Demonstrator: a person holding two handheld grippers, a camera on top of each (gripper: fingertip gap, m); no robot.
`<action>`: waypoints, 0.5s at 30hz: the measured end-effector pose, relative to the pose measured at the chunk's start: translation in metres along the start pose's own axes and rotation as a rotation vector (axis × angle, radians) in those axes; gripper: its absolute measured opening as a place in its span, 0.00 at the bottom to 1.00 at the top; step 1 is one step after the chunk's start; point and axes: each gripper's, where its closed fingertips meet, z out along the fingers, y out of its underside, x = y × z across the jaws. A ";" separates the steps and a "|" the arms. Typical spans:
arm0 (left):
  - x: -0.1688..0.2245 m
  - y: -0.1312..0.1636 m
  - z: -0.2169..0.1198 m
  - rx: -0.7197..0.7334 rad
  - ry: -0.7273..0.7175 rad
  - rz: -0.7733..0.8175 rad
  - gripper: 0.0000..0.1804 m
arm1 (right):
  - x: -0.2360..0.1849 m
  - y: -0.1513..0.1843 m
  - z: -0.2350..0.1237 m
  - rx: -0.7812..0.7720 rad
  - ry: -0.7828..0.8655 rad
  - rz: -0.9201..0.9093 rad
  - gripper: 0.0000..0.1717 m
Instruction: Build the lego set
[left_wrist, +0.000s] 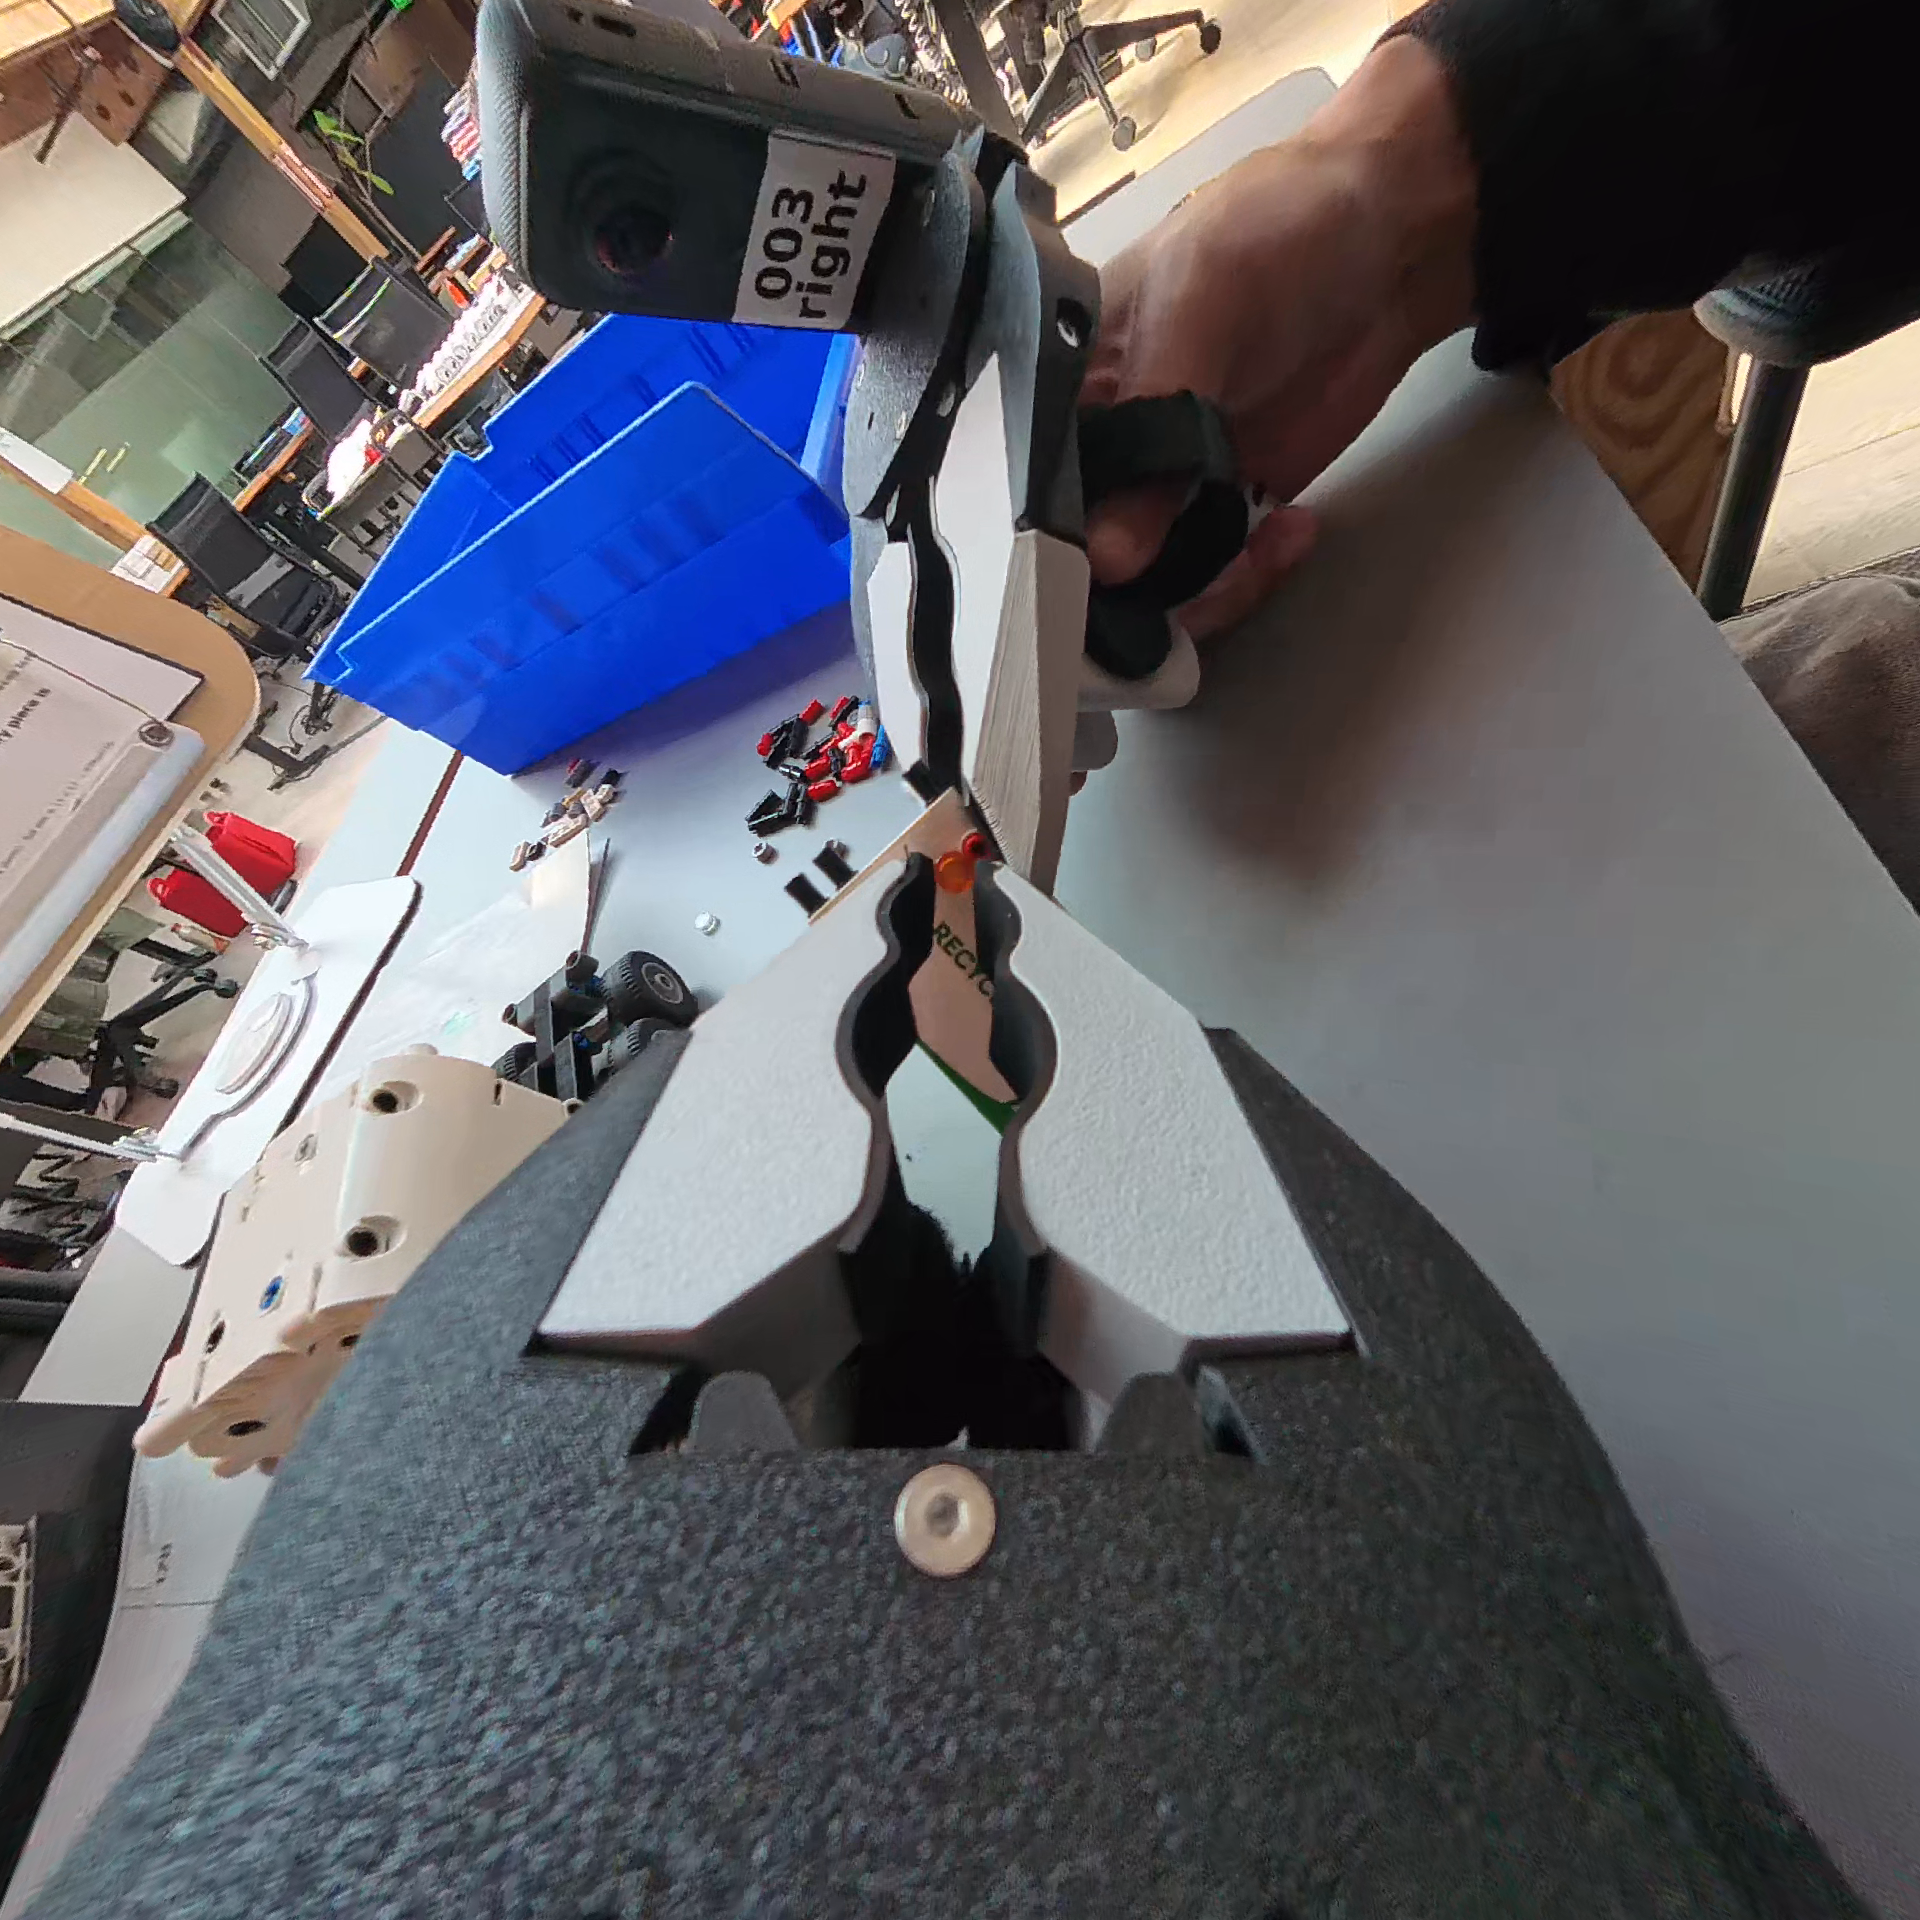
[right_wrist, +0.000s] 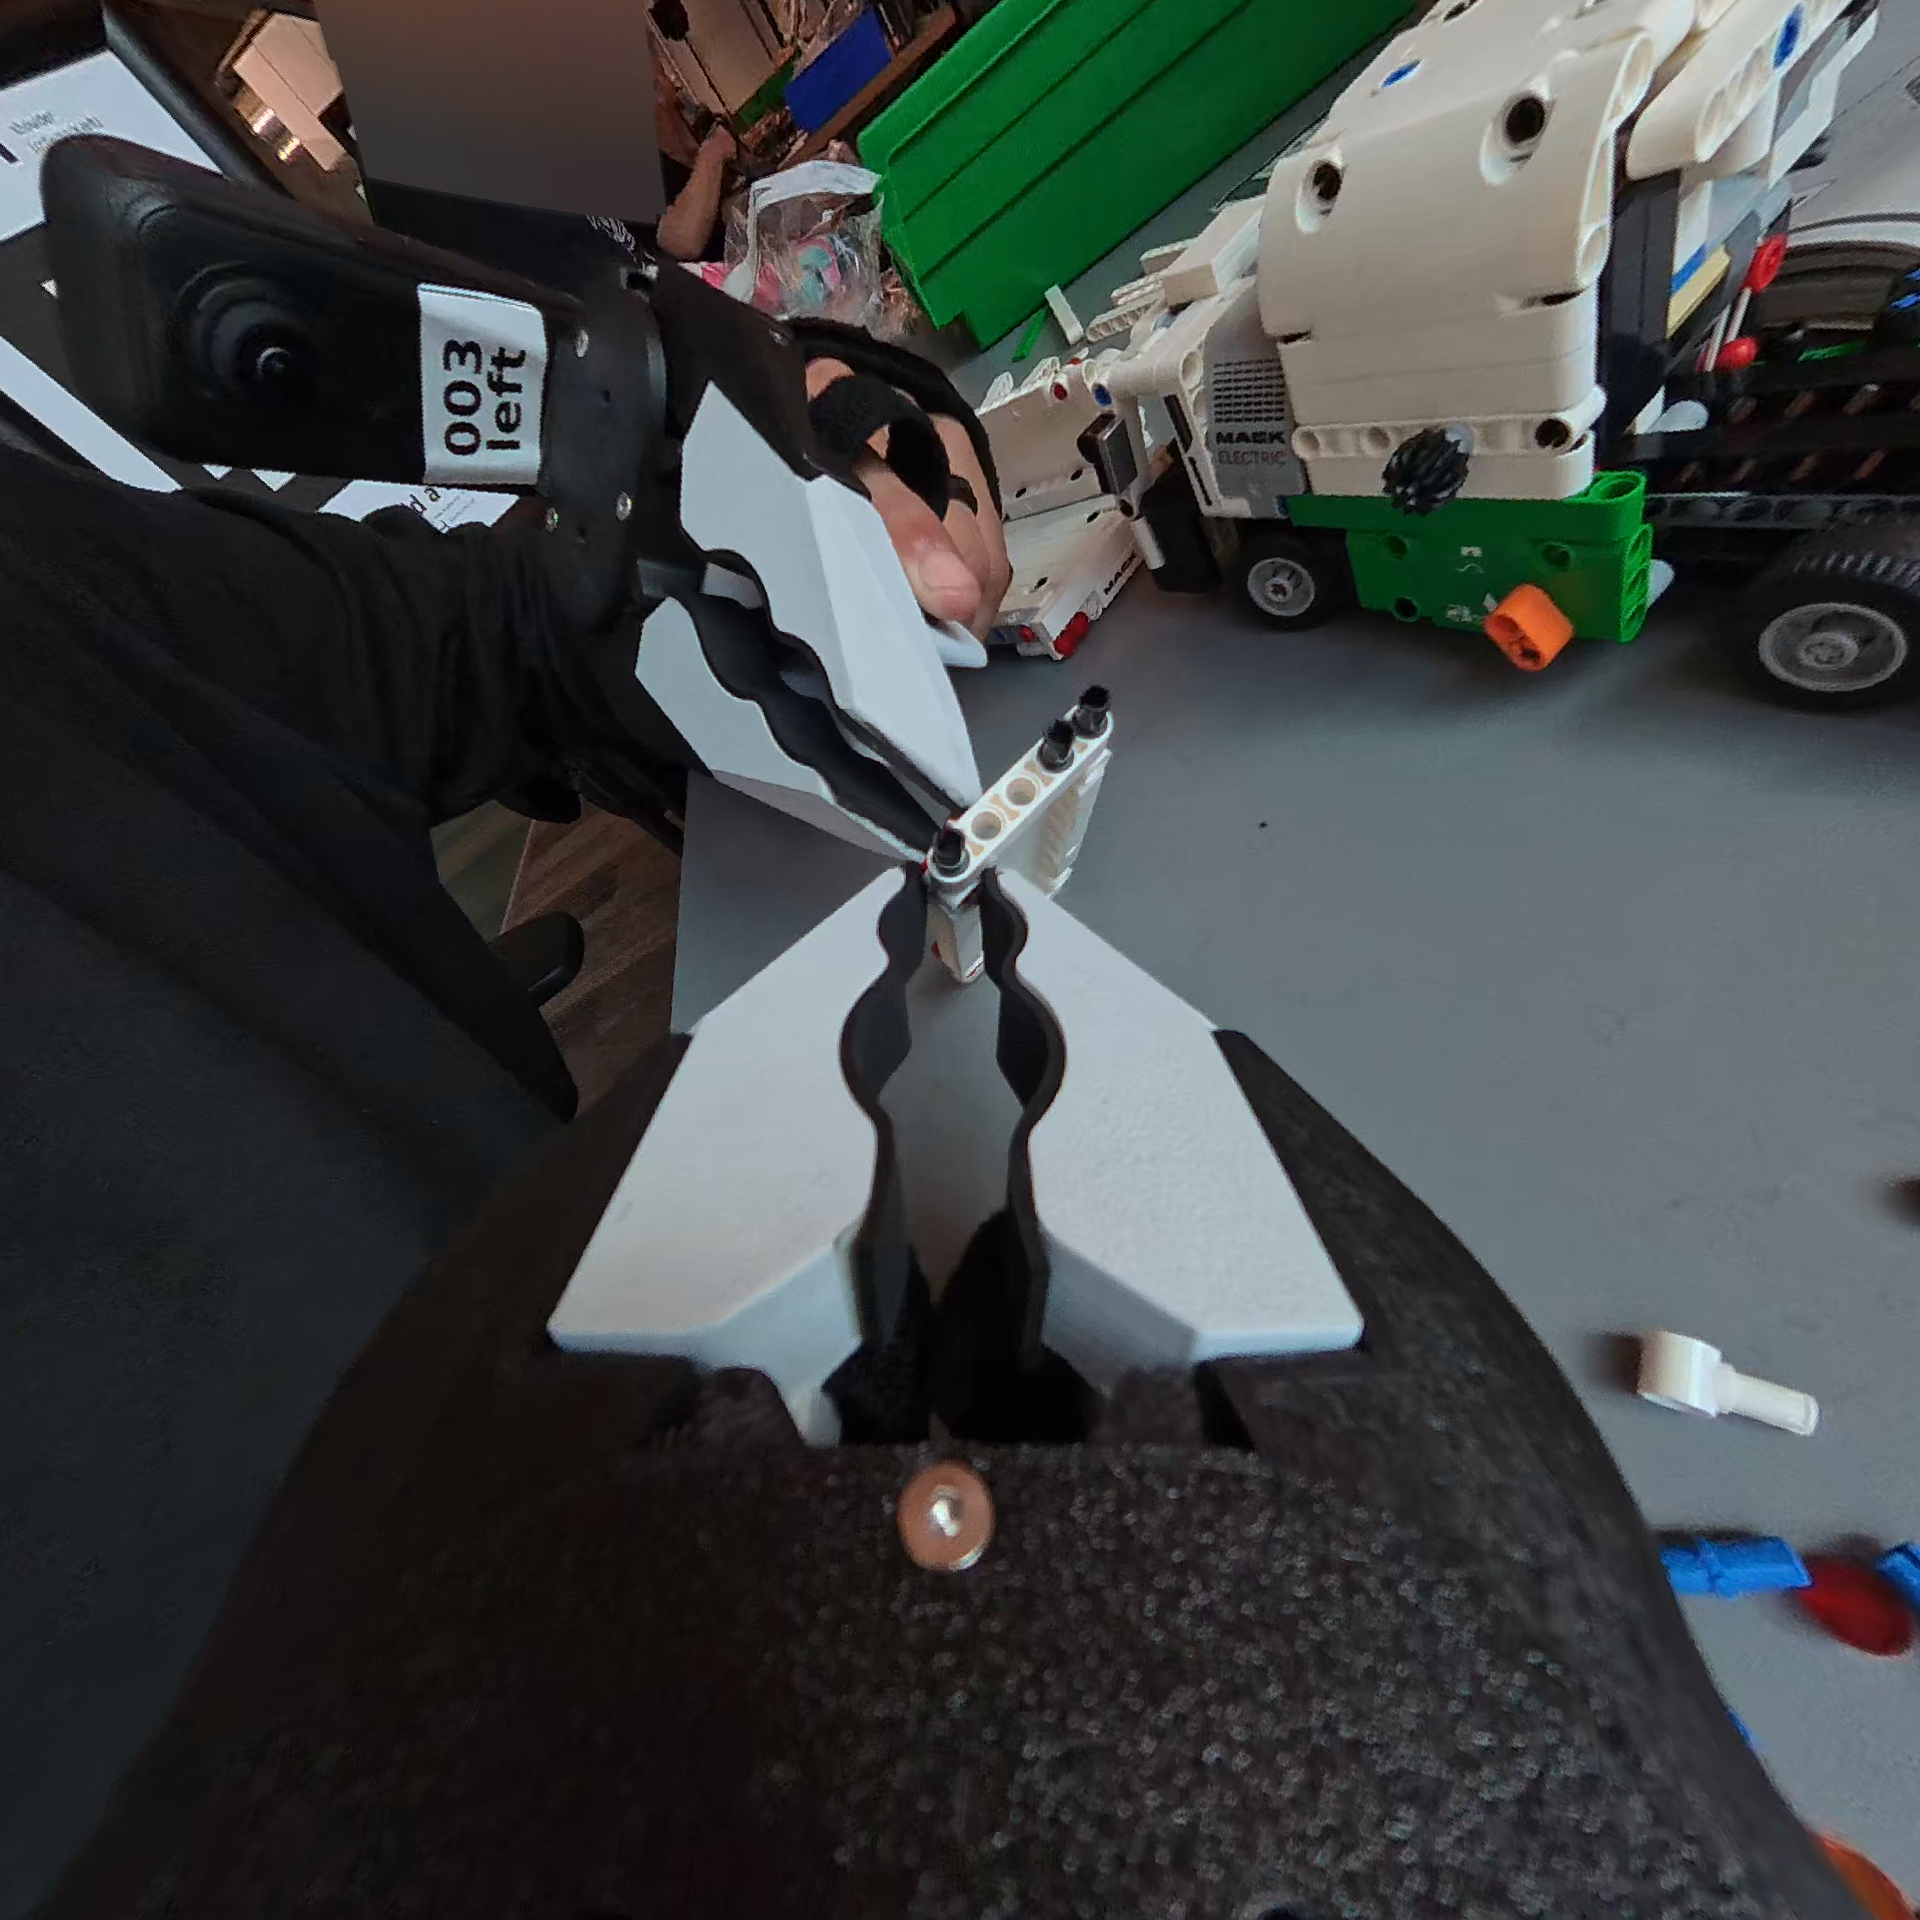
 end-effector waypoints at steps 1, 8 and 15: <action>0.001 0.000 0.000 0.004 0.007 0.004 0.03 | 0.000 0.001 0.000 -0.006 -0.004 -0.002 0.05; 0.003 -0.004 -0.002 0.044 0.040 -0.029 0.03 | -0.008 0.000 0.000 0.015 -0.092 0.040 0.09; 0.005 -0.001 0.000 0.025 0.028 -0.003 0.03 | -0.012 -0.004 -0.003 0.040 -0.153 0.121 0.16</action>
